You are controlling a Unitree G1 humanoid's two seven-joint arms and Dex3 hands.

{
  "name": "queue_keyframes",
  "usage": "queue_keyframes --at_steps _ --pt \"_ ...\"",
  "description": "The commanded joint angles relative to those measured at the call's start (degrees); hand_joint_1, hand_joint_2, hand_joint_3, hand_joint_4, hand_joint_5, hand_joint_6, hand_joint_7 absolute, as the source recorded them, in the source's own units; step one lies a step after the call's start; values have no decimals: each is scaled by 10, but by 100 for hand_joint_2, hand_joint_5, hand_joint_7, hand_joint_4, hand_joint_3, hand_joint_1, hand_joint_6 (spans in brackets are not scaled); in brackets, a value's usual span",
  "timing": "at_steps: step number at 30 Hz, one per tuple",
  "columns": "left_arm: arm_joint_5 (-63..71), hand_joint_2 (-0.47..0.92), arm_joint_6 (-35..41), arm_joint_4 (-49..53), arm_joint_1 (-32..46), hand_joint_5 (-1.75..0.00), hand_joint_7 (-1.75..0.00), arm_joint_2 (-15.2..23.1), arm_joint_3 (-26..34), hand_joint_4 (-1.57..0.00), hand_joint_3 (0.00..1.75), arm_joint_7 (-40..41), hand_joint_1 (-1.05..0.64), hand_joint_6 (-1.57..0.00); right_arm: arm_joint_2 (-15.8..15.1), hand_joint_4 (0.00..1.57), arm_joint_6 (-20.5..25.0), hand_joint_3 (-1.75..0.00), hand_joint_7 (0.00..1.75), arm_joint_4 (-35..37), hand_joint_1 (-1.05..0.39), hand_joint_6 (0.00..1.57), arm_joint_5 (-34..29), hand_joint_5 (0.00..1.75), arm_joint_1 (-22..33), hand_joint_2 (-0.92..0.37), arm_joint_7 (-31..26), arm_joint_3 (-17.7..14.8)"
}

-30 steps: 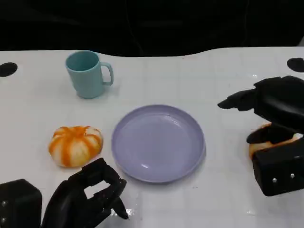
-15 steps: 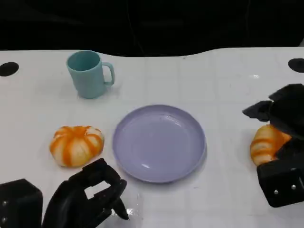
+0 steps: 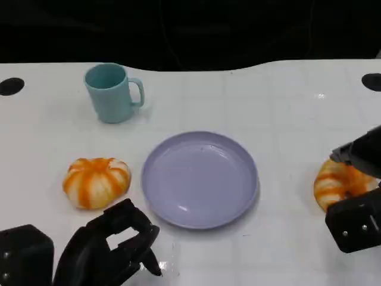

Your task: Grasp the bread from the table and place it into the plate.

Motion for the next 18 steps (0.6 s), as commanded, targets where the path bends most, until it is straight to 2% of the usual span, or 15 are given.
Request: queue_keyframes --at_steps 1,7,13,18 --pt "2 92 1 -8 1 -175 -163 6 2 -73 27 5 -56 -61 5 33 -7 0 1 48 -46 38 -8 3 -24 -77 -20 18" --pt "1 92 -1 -8 1 -175 -164 5 2 -73 28 4 -55 -61 27 33 -8 0 0 132 -45 37 -5 1 -56 -79 -45 43" --pt "2 92 -5 -9 3 -175 -164 5 1 -73 27 3 -56 -61 53 40 -19 0 1 226 -39 41 9 3 -88 -79 -108 57" --pt "-1 92 -3 -8 3 -175 -163 4 2 -74 26 3 -56 -62 79 48 -19 -1 3 295 -30 47 37 5 -109 -81 -163 54"
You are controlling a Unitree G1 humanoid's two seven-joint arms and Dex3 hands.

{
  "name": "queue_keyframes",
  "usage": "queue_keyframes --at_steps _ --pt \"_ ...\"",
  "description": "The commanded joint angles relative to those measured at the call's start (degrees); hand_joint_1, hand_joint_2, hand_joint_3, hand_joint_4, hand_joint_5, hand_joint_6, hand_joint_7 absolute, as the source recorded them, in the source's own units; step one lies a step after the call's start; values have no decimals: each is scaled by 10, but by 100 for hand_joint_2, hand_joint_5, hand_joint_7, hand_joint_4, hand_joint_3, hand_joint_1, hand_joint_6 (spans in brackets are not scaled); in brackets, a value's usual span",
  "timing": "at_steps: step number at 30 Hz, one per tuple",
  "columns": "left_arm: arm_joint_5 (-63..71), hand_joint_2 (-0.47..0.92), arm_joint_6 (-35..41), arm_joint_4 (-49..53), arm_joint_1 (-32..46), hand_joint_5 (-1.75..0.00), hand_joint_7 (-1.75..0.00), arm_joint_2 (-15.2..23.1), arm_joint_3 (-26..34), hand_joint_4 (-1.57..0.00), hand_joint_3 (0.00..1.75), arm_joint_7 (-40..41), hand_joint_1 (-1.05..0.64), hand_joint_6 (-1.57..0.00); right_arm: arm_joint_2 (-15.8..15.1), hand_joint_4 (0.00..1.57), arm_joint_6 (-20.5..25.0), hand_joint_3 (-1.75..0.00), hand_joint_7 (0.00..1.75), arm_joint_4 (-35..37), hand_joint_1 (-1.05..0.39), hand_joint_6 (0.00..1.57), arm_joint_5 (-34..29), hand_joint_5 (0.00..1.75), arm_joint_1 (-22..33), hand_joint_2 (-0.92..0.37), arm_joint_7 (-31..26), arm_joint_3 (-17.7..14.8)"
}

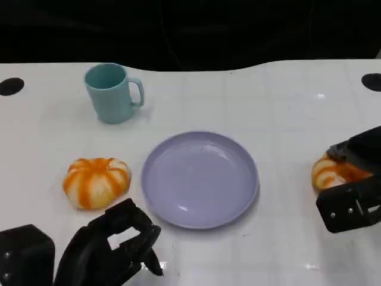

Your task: Grasp the bread from the table and place it into the plate.

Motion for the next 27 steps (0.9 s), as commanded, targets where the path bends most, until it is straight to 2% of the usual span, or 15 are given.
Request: queue_keyframes --at_steps 1,4,5,6,7,8,9,10,13,16,20,24,25,26,27 --pt "0 92 -3 -4 2 -175 -163 5 5 -74 26 3 -56 -62 18 50 0 -1 3 59 -29 49 24 5 -13 -82 -48 -3" --pt "0 92 -1 -5 1 -175 -162 5 5 -75 26 4 -56 -62 30 68 -8 -1 6 91 -24 64 39 9 -20 -86 -102 -6" --pt "-1 92 -1 -5 1 -175 -162 5 5 -75 26 5 -56 -63 34 87 -16 -1 8 102 -20 76 45 19 -22 -88 -126 -8" --pt "-1 92 -1 -5 1 -175 -162 4 5 -75 26 4 -56 -63 38 93 -34 -1 6 117 -17 87 55 43 -23 -88 -161 -12" --pt "-2 92 -1 -5 1 -175 -162 4 5 -75 26 4 -56 -63 40 93 -54 0 6 133 -14 99 61 76 -26 -88 -196 -13" --pt "-2 92 -1 -5 1 -175 -162 4 5 -75 26 5 -56 -63 41 95 -71 0 6 148 -12 111 64 102 -30 -88 -224 -11" --pt "0 92 -2 -5 1 -175 -161 4 5 -75 26 5 -56 -63 42 96 -90 0 6 164 -12 114 64 109 -34 -88 -257 -8" --pt "1 92 -3 -5 1 -175 -161 4 4 -75 26 5 -56 -63 42 97 -106 0 7 177 -12 122 61 123 -38 -88 -287 -4" --pt "1 92 -4 -3 1 -175 -161 4 4 -74 26 4 -56 -63 47 87 -135 0 7 203 -9 133 56 161 -46 -89 -361 3" --pt "0 92 -5 -2 1 -175 -161 4 4 -74 26 3 -56 -63 55 83 -152 -1 10 206 -6 141 65 173 -47 -91 -406 1" --pt "-1 92 0 -5 1 -175 -160 4 5 -75 26 6 -56 -64 63 90 -182 0 13 203 -6 143 71 175 -46 -87 -464 -1" --pt "-1 92 0 -4 0 -175 -159 4 5 -75 26 5 -56 -64 69 94 -213 0 19 196 -1 149 87 175 -43 -86 -490 -8" --pt "-1 92 1 -4 0 -175 -159 4 5 -75 26 6 -56 -64 71 94 -220 -1 50 192 0 137 91 175 -42 -86 -494 -10" --pt "-2 92 1 -4 0 -175 -159 4 5 -75 27 6 -55 -64 72 95 -224 -2 92 190 1 118 94 175 -42 -85 -497 -11" --pt "-1 92 -1 -2 -1 -175 -159 4 5 -75 27 5 -55 -64 74 96 -232 -3 121 186 1 103 99 175 -41 -85 -503 -12"
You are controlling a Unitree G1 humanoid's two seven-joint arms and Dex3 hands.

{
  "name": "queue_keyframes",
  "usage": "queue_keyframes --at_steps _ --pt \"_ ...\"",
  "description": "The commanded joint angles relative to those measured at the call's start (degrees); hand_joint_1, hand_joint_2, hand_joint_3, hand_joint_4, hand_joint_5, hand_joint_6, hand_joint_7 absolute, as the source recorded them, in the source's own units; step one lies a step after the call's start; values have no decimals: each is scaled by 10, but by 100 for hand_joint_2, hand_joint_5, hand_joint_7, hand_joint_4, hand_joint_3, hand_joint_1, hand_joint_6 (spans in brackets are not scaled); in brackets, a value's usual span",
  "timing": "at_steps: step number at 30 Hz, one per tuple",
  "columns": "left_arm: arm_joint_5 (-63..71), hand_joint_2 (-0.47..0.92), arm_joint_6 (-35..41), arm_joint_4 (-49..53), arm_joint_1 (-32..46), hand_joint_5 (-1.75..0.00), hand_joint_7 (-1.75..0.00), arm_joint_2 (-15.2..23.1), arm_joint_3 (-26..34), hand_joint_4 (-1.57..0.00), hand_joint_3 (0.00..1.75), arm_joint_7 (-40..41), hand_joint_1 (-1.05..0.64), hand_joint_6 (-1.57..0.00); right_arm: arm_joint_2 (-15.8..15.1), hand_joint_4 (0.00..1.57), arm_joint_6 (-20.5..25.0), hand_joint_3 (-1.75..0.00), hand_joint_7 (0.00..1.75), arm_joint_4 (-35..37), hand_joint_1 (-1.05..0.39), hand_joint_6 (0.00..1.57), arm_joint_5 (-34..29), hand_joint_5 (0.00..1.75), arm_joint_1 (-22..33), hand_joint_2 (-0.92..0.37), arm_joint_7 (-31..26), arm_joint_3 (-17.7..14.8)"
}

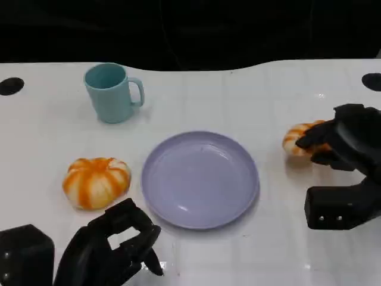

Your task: Grasp the bread from the table and place it into the plate.

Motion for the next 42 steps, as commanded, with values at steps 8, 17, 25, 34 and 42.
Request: queue_keyframes --at_steps 8,17,25,34,42 --pt "0 92 -2 -1 -1 -175 -159 5 5 -74 27 3 -55 -64 11 101 -41 -105 151 -46 4 91 28 175 -2 -31 -43 -24" --pt "4 92 -3 0 -1 -175 -159 5 3 -74 27 5 -55 -63 17 106 -76 -142 155 -93 1 92 43 175 9 -13 -50 -37" --pt "3 92 -7 5 -3 -175 -160 6 4 -74 28 1 -55 -63 29 106 -129 -157 147 -132 0 95 76 175 18 -8 2 -45" --pt "11 92 -7 0 0 -175 -160 5 -1 -74 28 6 -56 -62 66 102 -155 -145 174 -126 -5 76 74 175 9 -15 52 -29" --pt "10 92 -11 -1 2 -175 -160 2 -2 -74 29 3 -55 -62 99 102 -155 -138 175 -93 -10 77 50 175 -4 -19 56 -6"
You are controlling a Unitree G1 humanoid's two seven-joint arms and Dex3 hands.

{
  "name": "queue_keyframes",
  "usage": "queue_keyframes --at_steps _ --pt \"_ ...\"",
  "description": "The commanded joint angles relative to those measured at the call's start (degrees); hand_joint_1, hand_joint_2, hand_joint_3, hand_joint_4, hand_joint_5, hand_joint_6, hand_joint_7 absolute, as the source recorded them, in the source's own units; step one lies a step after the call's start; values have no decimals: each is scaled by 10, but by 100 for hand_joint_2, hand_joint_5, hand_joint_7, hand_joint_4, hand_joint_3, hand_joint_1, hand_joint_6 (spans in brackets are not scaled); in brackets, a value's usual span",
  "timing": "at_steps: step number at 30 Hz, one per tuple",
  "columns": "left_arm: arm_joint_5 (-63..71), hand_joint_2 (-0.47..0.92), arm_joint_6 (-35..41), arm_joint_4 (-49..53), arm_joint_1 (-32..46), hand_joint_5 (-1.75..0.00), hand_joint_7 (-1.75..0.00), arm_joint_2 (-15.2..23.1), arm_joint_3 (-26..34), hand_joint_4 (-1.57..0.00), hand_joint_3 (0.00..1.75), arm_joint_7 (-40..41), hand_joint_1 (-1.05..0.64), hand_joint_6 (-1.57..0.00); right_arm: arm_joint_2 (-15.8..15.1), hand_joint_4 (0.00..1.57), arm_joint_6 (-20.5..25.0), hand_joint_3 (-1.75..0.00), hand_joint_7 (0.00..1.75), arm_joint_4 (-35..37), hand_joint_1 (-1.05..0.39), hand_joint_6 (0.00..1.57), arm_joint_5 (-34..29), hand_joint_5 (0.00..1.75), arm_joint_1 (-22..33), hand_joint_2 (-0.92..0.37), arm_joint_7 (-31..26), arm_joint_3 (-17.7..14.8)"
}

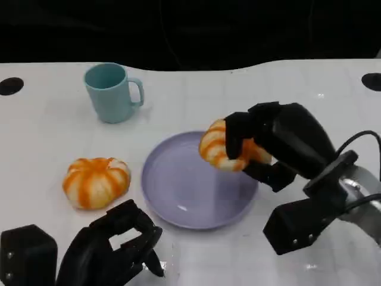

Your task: Grasp the bread from the table and place it into the plate.

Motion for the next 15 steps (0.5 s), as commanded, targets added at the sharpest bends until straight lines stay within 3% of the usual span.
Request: queue_keyframes --at_steps 1,7,11,13,15 --pt "4 92 -11 -5 3 -175 -160 3 2 -74 28 3 -55 -62 13 102 1 -137 175 21 -8 77 -10 175 -18 -18 1 11" --pt "4 92 -3 -11 6 -175 -157 2 0 -75 27 9 -56 -63 29 99 -4 -135 174 56 -5 75 -14 175 -22 -19 -3 24" --pt "3 92 -2 -12 7 -175 -157 2 0 -75 26 10 -57 -64 36 97 -12 -131 163 84 -6 78 -10 175 -28 -23 6 31" --pt "3 92 -1 -13 7 -175 -157 3 -1 -75 26 11 -57 -64 39 96 -14 -133 133 93 -8 90 -9 172 -30 -27 10 33" --pt "3 92 -1 -14 7 -175 -157 2 -1 -75 26 11 -57 -64 41 97 -13 -130 98 98 -9 99 -3 156 -31 -30 21 33"
